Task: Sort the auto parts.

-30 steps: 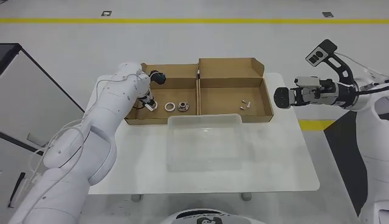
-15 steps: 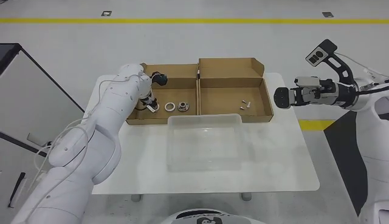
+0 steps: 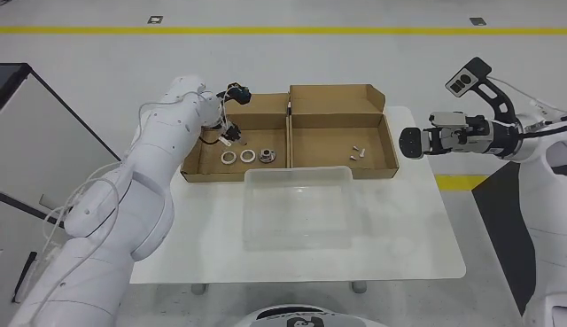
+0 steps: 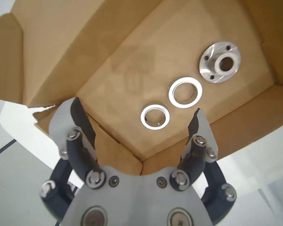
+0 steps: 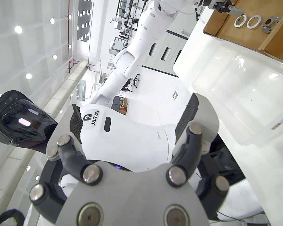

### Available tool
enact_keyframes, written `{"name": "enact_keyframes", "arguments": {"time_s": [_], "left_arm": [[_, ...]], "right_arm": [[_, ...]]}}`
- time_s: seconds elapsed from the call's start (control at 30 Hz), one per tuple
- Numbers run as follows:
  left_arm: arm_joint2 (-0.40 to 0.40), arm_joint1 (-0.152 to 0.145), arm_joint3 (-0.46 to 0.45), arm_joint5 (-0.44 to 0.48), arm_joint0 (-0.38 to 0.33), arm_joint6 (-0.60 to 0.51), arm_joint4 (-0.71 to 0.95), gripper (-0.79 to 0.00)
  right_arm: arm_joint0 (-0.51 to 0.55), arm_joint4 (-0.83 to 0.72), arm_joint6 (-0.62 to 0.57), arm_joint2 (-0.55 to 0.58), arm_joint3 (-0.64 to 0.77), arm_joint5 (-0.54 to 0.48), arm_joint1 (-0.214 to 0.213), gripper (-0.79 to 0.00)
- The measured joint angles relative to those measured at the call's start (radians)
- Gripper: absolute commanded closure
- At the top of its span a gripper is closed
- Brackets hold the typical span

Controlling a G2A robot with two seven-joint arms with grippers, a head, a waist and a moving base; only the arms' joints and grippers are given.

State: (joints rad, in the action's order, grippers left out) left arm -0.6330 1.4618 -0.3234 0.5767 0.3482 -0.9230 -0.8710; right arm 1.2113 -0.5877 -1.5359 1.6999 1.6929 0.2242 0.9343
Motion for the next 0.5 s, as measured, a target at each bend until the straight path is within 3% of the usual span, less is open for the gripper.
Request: {"name": "enact_keyframes", "arguments": {"time_s": [0.13,0.33,0.5], "left_arm": [[-0.032,-0.016,-0.037,0.042,-0.004,0.049,0.042,-0.785],[-0.117,-0.065,-0.162,0.105,0.029,0.179,0.127,-0.785],[-0.232,-0.136,-0.380,0.121,0.124,0.169,0.207,-0.785]], "right_arm": [[0.000,0.000,0.000,0.000,0.000,0.000,0.000,-0.785],[0.000,0.000,0.000,0.000,0.000,0.000,0.000,-0.785],[0.000,0.000,0.000,0.000,0.000,0.000,0.000,-0.785]]}}
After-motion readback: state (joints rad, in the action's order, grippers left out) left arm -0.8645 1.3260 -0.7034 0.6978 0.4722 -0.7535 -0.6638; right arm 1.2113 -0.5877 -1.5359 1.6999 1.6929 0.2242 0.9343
